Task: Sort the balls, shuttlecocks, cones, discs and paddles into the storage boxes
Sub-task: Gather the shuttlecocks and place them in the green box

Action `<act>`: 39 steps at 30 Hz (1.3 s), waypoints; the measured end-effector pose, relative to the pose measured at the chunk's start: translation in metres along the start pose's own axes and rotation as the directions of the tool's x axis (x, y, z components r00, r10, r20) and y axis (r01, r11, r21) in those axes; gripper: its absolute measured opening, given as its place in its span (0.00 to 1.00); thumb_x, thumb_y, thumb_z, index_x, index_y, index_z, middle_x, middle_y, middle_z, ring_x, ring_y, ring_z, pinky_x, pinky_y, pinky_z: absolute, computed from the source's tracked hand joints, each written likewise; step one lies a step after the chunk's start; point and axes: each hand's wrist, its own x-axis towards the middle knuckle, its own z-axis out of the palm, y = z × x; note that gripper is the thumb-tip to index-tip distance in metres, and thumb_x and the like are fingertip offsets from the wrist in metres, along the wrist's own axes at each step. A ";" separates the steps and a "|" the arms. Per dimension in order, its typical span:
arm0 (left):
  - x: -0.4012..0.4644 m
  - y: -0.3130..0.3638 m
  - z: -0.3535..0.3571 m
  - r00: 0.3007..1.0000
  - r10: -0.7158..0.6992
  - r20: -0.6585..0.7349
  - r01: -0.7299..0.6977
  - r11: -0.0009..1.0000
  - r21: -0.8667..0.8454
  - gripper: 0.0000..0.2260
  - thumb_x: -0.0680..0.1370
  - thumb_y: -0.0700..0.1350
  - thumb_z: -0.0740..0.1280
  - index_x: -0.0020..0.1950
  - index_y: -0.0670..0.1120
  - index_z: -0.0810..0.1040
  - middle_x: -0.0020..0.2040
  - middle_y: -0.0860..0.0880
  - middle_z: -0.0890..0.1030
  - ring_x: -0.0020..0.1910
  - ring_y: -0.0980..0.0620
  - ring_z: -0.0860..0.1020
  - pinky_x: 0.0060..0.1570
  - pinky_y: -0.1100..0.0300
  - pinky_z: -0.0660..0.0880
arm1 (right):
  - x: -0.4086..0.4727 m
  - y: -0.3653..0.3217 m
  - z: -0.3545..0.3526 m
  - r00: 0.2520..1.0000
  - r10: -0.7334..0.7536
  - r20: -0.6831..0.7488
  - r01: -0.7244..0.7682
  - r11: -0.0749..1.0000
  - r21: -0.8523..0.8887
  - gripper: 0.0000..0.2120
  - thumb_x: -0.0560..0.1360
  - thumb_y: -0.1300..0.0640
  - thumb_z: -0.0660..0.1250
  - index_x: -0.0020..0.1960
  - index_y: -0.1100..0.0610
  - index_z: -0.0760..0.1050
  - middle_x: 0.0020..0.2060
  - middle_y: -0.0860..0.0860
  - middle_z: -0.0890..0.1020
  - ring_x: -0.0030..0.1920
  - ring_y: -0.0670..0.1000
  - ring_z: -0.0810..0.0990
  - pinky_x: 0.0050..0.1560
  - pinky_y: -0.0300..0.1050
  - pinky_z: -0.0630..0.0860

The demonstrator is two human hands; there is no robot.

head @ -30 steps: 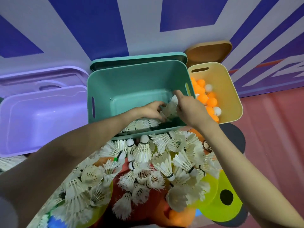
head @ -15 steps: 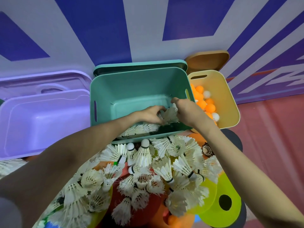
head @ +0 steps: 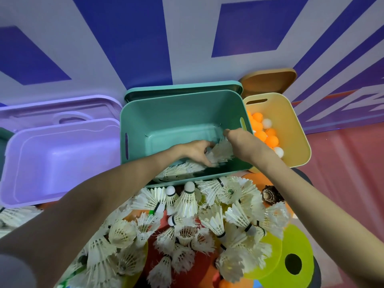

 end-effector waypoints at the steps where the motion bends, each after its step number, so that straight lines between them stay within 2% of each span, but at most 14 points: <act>1: 0.001 -0.003 -0.001 1.000 -0.006 0.010 0.006 1.000 -0.012 0.32 0.72 0.43 0.74 0.73 0.44 0.64 0.48 0.48 0.76 0.36 0.59 0.70 0.29 0.70 0.69 | 0.001 -0.001 -0.001 1.000 -0.003 0.016 0.004 1.000 -0.010 0.16 0.72 0.75 0.60 0.58 0.64 0.70 0.50 0.63 0.79 0.51 0.63 0.79 0.47 0.50 0.76; 3: 0.001 -0.008 -0.004 1.000 -0.023 0.021 0.023 0.999 -0.043 0.35 0.71 0.43 0.75 0.74 0.45 0.63 0.47 0.49 0.75 0.37 0.59 0.70 0.29 0.72 0.68 | 0.003 -0.002 -0.003 0.999 -0.009 0.045 0.009 1.000 -0.016 0.15 0.72 0.74 0.59 0.57 0.64 0.70 0.51 0.62 0.79 0.52 0.63 0.79 0.46 0.49 0.75; 6: 0.003 -0.015 -0.006 0.998 -0.039 0.047 0.043 0.994 -0.097 0.39 0.70 0.45 0.77 0.75 0.45 0.61 0.45 0.51 0.74 0.40 0.56 0.74 0.36 0.67 0.70 | 0.008 -0.003 -0.005 0.998 -0.011 0.064 0.012 1.000 -0.014 0.13 0.73 0.73 0.60 0.55 0.63 0.71 0.51 0.62 0.78 0.52 0.62 0.79 0.45 0.48 0.75; 11: 0.007 -0.016 -0.003 0.996 -0.045 0.073 0.051 0.995 -0.082 0.34 0.68 0.47 0.78 0.69 0.42 0.68 0.57 0.47 0.78 0.51 0.50 0.77 0.49 0.63 0.75 | 0.013 0.001 -0.002 0.997 -0.015 0.073 0.016 1.000 -0.005 0.13 0.72 0.75 0.59 0.53 0.63 0.71 0.50 0.62 0.78 0.50 0.62 0.79 0.42 0.46 0.71; 15: 0.008 -0.014 0.001 0.997 -0.057 0.044 0.056 0.998 0.031 0.29 0.69 0.50 0.77 0.65 0.42 0.72 0.51 0.50 0.77 0.47 0.52 0.76 0.41 0.65 0.74 | 0.013 0.003 0.002 0.997 -0.008 0.081 0.007 1.000 0.017 0.13 0.72 0.74 0.60 0.53 0.63 0.71 0.50 0.61 0.78 0.51 0.62 0.79 0.45 0.49 0.75; 17: 0.008 -0.015 0.001 0.998 -0.064 0.024 0.063 0.997 0.038 0.29 0.69 0.49 0.77 0.66 0.42 0.70 0.53 0.48 0.76 0.50 0.50 0.76 0.46 0.59 0.77 | 0.012 0.003 0.001 0.996 0.011 0.084 -0.012 1.000 0.017 0.12 0.72 0.73 0.61 0.53 0.63 0.71 0.50 0.61 0.78 0.52 0.62 0.79 0.45 0.48 0.76; 21: 0.008 -0.024 0.000 0.996 -0.075 0.046 0.080 0.991 -0.110 0.31 0.69 0.44 0.76 0.68 0.43 0.67 0.59 0.47 0.74 0.54 0.49 0.75 0.49 0.60 0.75 | 0.013 -0.001 -0.005 0.993 0.043 0.112 -0.047 0.998 0.033 0.10 0.71 0.73 0.62 0.50 0.63 0.71 0.51 0.62 0.78 0.53 0.62 0.79 0.47 0.47 0.76; 23: 0.007 -0.027 -0.001 0.995 -0.063 0.073 0.075 0.983 -0.170 0.31 0.69 0.45 0.77 0.68 0.45 0.68 0.60 0.47 0.75 0.58 0.48 0.75 0.55 0.58 0.76 | 0.013 -0.004 -0.008 0.990 0.060 0.128 -0.064 0.998 0.026 0.10 0.70 0.73 0.62 0.45 0.60 0.68 0.51 0.62 0.78 0.53 0.62 0.79 0.46 0.46 0.75; 26: 0.004 -0.029 -0.002 0.997 -0.019 0.078 0.034 0.980 -0.195 0.29 0.71 0.45 0.76 0.69 0.44 0.69 0.66 0.46 0.73 0.64 0.48 0.72 0.64 0.54 0.72 | 0.014 -0.008 -0.014 0.989 0.078 0.128 -0.080 0.997 0.018 0.11 0.71 0.72 0.62 0.42 0.59 0.64 0.51 0.62 0.77 0.53 0.62 0.78 0.42 0.42 0.71; 29: 0.002 -0.026 -0.002 0.995 0.032 0.093 -0.015 0.984 -0.176 0.31 0.74 0.47 0.73 0.73 0.46 0.64 0.70 0.48 0.70 0.66 0.49 0.70 0.67 0.54 0.69 | 0.014 -0.012 -0.021 0.986 0.089 0.139 -0.089 0.996 -0.007 0.13 0.69 0.72 0.65 0.41 0.59 0.64 0.50 0.62 0.78 0.52 0.61 0.79 0.39 0.42 0.70; 32: 0.003 -0.023 -0.003 0.994 0.032 0.107 -0.015 0.987 -0.159 0.32 0.74 0.46 0.73 0.74 0.47 0.63 0.67 0.49 0.71 0.64 0.49 0.71 0.64 0.56 0.71 | 0.014 -0.013 -0.022 0.984 0.093 0.150 -0.093 0.996 -0.011 0.14 0.68 0.73 0.66 0.40 0.59 0.64 0.49 0.62 0.78 0.52 0.61 0.79 0.39 0.43 0.70; 34: 0.003 -0.022 -0.005 0.993 0.013 0.120 0.003 0.992 -0.126 0.29 0.72 0.44 0.74 0.70 0.46 0.66 0.60 0.50 0.75 0.57 0.49 0.74 0.53 0.59 0.74 | 0.013 -0.013 -0.019 0.981 0.104 0.163 -0.103 0.995 -0.013 0.13 0.69 0.73 0.65 0.41 0.59 0.64 0.48 0.61 0.78 0.51 0.61 0.79 0.39 0.42 0.70; 36: 0.003 -0.023 -0.008 0.992 -0.002 0.128 0.013 0.996 -0.085 0.25 0.72 0.44 0.73 0.66 0.46 0.68 0.51 0.53 0.75 0.49 0.51 0.75 0.41 0.64 0.71 | 0.013 -0.013 -0.015 0.977 0.117 0.181 -0.117 0.993 -0.008 0.13 0.70 0.73 0.65 0.42 0.59 0.65 0.49 0.61 0.77 0.52 0.60 0.78 0.40 0.41 0.70; 39: -0.001 -0.024 -0.010 0.991 -0.026 0.135 0.034 0.998 -0.053 0.23 0.72 0.44 0.71 0.65 0.44 0.67 0.52 0.49 0.74 0.47 0.52 0.74 0.43 0.61 0.73 | 0.014 -0.013 -0.008 0.962 0.149 0.227 -0.151 0.989 -0.009 0.11 0.69 0.73 0.66 0.45 0.61 0.69 0.51 0.61 0.78 0.53 0.60 0.79 0.41 0.41 0.72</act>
